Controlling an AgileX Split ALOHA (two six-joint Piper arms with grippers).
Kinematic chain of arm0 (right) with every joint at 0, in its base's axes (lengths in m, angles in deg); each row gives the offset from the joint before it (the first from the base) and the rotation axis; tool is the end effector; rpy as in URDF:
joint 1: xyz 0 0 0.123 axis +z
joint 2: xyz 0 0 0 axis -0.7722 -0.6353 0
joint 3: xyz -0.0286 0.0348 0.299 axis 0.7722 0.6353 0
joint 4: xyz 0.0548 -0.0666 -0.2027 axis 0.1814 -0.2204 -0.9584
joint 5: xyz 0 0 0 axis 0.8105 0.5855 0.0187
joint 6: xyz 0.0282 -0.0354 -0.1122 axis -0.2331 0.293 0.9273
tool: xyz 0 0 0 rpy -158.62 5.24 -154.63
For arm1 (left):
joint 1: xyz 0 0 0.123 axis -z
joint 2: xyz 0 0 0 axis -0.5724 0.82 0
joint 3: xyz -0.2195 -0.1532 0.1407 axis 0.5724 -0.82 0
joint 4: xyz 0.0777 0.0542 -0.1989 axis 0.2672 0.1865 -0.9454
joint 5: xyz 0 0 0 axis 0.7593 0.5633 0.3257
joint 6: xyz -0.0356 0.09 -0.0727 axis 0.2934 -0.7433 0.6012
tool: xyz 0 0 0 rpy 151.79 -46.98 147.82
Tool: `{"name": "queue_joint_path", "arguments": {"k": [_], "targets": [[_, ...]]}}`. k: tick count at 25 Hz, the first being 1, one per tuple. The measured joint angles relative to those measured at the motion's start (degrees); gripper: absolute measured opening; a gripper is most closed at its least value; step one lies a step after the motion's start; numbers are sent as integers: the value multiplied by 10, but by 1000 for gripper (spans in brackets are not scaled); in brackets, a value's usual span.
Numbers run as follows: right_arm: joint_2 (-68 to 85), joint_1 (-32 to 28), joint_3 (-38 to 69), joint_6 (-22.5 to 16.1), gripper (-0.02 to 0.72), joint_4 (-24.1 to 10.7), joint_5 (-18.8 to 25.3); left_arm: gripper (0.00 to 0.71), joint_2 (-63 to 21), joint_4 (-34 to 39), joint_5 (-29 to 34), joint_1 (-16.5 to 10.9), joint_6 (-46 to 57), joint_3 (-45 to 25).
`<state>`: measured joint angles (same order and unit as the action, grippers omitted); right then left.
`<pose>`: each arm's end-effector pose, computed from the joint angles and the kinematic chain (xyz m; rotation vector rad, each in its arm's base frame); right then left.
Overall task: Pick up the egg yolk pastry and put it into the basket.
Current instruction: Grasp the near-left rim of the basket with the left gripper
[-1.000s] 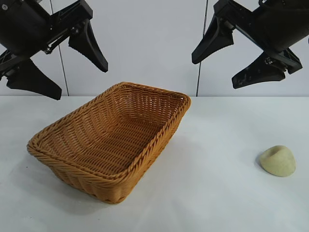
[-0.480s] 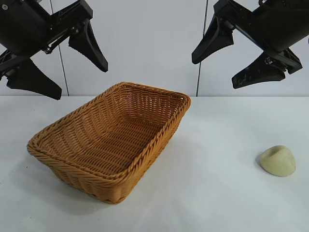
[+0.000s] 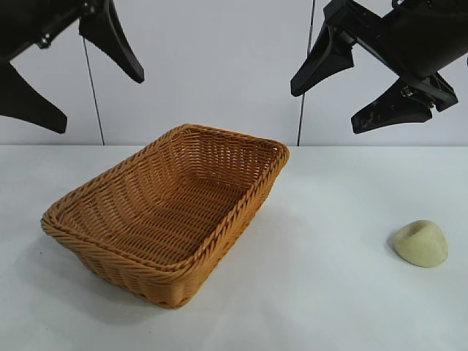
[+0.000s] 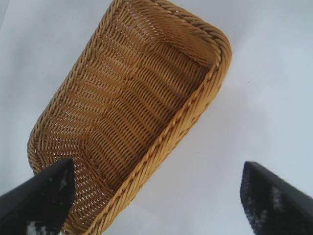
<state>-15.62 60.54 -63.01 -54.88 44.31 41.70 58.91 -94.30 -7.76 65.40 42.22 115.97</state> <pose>0.2973 0.1065 0.2636 -0.0228 2.5107 0.7712 0.2251 -0.1424 0.2948 -0.3395 2.6557 -0.5649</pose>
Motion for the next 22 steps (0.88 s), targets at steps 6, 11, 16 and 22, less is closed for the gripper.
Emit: {"name": "queue_joint_path", "arguments": {"k": [6, 11, 16, 22], "targets": [[0, 0, 0, 0, 657, 0, 0, 643, 4, 116, 3, 25, 252, -23], [0, 0, 0, 0, 657, 0, 0, 643, 7, 123, -14, 25, 369, -64], [0, 0, 0, 0, 657, 0, 0, 643, 10, 123, -43, 25, 429, -92], [0, 0, 0, 0, 657, 0, 0, 643, 49, 118, -71, 25, 436, -94]]}}
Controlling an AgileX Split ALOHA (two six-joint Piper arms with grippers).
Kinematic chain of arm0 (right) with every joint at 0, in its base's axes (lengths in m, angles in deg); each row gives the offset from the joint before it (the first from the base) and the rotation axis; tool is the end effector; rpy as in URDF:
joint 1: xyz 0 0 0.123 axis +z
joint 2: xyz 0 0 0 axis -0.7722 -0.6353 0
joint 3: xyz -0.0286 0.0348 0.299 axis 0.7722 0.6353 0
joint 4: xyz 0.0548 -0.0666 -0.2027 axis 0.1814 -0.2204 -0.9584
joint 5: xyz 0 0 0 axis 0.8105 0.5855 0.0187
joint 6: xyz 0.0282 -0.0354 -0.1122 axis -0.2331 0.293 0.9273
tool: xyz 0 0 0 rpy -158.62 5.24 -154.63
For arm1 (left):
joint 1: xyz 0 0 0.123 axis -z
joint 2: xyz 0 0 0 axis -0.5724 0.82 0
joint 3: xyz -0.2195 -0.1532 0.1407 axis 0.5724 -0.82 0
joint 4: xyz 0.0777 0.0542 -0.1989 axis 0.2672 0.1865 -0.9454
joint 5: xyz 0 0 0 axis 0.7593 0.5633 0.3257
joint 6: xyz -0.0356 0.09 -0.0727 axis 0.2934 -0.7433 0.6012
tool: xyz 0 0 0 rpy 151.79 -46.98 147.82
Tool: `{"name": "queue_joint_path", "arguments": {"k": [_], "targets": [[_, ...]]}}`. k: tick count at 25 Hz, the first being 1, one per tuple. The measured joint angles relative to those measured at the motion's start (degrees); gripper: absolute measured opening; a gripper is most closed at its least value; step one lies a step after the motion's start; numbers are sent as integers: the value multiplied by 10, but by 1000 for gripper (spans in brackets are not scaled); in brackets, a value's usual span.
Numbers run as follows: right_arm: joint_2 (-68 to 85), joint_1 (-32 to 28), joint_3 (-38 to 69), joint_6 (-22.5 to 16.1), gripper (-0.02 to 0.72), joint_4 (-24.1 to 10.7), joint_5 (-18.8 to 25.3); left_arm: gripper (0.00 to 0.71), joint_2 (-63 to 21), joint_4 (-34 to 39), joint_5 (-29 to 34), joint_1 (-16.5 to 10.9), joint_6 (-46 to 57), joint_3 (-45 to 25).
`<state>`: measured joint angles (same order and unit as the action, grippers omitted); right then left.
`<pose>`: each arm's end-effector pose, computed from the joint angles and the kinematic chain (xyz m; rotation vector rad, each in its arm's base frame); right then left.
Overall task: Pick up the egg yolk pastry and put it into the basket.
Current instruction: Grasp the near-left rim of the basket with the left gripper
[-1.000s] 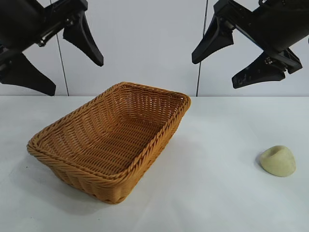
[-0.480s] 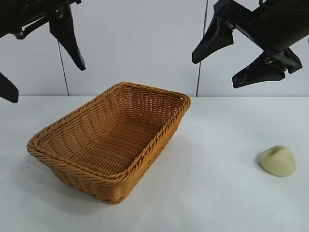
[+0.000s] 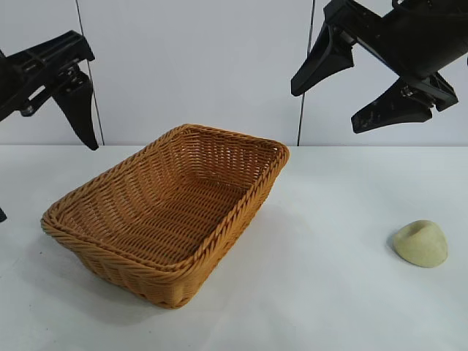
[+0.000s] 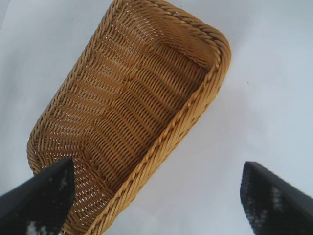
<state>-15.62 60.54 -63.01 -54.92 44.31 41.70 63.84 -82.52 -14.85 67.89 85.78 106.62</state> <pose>0.2973 0.1065 0.2636 -0.0220 2.5109 0.7715 0.2265 -0.1382 0.2348 -1.1536 2.5566 -0.4901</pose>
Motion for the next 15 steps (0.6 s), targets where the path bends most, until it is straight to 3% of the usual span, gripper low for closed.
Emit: {"name": "queue_joint_path", "arguments": {"k": [15], "targets": [[0, 0, 0, 0, 657, 0, 0, 643, 181, -9, -132, 0, 14, -1]]}}
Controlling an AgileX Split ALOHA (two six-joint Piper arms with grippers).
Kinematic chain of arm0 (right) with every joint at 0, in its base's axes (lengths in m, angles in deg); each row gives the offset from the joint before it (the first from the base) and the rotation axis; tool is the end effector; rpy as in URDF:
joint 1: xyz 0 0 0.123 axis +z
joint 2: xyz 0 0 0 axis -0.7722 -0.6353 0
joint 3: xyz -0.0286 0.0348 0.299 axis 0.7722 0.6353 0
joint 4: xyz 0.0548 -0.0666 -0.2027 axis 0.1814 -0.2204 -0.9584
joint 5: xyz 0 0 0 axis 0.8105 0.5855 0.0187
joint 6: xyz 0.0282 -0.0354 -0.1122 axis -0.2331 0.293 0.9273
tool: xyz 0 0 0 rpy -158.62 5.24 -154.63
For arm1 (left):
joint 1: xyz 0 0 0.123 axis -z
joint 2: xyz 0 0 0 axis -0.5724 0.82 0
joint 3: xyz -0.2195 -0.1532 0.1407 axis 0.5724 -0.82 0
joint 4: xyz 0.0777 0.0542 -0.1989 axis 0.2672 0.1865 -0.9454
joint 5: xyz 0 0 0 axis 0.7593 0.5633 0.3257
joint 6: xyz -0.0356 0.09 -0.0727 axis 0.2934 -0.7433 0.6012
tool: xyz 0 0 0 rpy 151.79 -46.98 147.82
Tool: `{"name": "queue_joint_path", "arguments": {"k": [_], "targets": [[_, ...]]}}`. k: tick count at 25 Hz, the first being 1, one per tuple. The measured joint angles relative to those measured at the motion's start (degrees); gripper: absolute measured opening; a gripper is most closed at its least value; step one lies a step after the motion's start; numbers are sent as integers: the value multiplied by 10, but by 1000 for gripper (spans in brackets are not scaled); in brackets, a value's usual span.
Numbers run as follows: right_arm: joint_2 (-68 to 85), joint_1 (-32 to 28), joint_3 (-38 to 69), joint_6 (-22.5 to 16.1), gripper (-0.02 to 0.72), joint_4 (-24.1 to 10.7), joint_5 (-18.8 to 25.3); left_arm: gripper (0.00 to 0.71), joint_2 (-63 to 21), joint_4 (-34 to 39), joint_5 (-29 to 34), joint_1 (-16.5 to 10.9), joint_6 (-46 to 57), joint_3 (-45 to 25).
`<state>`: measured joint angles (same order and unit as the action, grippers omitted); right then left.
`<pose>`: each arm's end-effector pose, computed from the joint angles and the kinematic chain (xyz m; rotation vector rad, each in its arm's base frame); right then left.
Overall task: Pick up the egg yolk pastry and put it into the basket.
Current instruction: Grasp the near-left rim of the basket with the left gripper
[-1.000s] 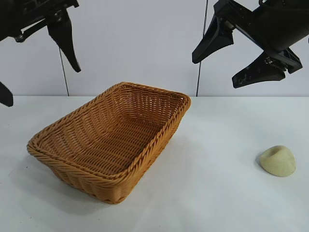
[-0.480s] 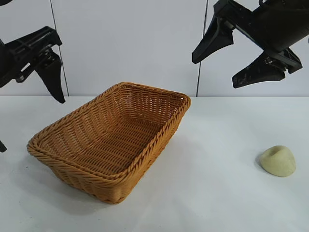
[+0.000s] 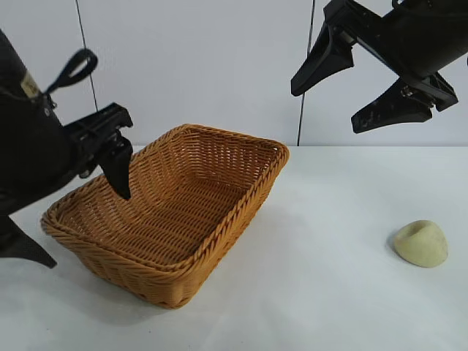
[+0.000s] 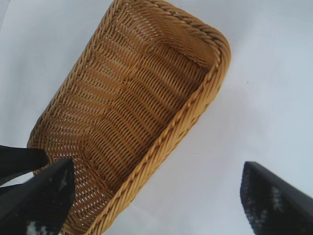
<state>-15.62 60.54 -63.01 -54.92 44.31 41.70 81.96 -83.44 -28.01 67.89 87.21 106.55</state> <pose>0.2973 0.1065 0.2636 -0.0220 2.5109 0.7715 0.2651 -0.1671 0.1530 -1.2159 2.6228 -0.4187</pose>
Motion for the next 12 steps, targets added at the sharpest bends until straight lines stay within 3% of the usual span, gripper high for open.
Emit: {"name": "queue_joint_path", "arguments": {"k": [8, 12], "targets": [[0, 0, 0, 0, 657, 0, 0, 640, 16, -10, -4, 0, 1, -1], [0, 0, 0, 0, 657, 0, 0, 541, 17, -11, -4, 0, 1, -1]]}}
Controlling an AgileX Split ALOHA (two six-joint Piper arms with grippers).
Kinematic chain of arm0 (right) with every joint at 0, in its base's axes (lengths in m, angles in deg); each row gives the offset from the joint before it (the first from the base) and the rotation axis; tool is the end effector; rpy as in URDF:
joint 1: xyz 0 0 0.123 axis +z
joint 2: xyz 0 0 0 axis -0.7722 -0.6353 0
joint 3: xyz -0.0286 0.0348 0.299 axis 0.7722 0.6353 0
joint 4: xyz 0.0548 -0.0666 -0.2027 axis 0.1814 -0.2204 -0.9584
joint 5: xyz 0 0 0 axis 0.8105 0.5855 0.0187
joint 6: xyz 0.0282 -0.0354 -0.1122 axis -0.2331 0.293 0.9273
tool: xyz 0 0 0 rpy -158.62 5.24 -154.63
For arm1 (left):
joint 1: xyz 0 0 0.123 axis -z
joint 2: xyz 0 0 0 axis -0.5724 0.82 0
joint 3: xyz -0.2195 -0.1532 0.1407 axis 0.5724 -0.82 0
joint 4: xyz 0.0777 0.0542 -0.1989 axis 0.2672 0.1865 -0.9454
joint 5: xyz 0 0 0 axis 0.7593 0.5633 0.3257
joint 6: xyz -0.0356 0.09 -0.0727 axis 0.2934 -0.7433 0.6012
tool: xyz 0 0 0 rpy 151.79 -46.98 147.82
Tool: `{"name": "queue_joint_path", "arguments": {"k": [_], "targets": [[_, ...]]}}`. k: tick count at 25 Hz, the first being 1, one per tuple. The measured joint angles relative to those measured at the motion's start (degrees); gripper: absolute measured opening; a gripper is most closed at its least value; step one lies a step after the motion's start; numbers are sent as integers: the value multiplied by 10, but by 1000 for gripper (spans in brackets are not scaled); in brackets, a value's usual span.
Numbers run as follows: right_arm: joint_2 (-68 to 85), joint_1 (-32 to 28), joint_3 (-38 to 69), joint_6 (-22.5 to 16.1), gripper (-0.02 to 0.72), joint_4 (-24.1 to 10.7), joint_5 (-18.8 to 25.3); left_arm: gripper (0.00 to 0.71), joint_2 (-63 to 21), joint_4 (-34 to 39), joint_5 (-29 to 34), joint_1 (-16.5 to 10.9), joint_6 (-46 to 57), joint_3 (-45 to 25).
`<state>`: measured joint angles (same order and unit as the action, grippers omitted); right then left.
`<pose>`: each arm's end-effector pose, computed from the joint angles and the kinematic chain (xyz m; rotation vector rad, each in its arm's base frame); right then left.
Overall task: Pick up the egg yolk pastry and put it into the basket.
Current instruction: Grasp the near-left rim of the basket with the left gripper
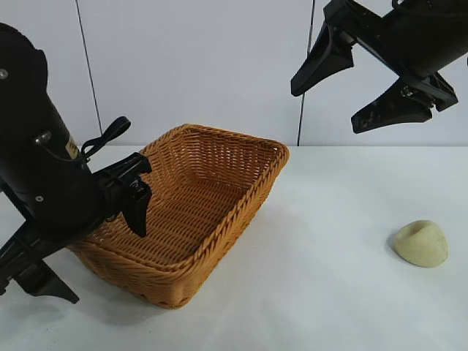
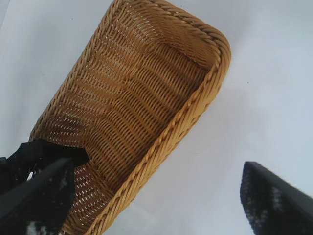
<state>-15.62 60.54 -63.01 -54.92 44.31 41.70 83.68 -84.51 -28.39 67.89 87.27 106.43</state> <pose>0.2973 0.1065 0.2636 -0.0220 2.5109 0.7715 0.2654 -0.1684 0.1434 -1.2482 2.6360 -0.3981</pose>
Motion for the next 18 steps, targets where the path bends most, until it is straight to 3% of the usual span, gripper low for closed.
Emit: {"name": "queue_joint_path", "arguments": {"k": [10, 12, 18], "targets": [[0, 0, 0, 0, 657, 0, 1, 118, 0, -39, 0, 0, 9, -1], [0, 0, 0, 0, 657, 0, 1, 85, 0, -44, -4, 0, 4, -1], [0, 0, 0, 0, 657, 0, 1, 84, -8, -69, 20, -12, -35, 15]]}}
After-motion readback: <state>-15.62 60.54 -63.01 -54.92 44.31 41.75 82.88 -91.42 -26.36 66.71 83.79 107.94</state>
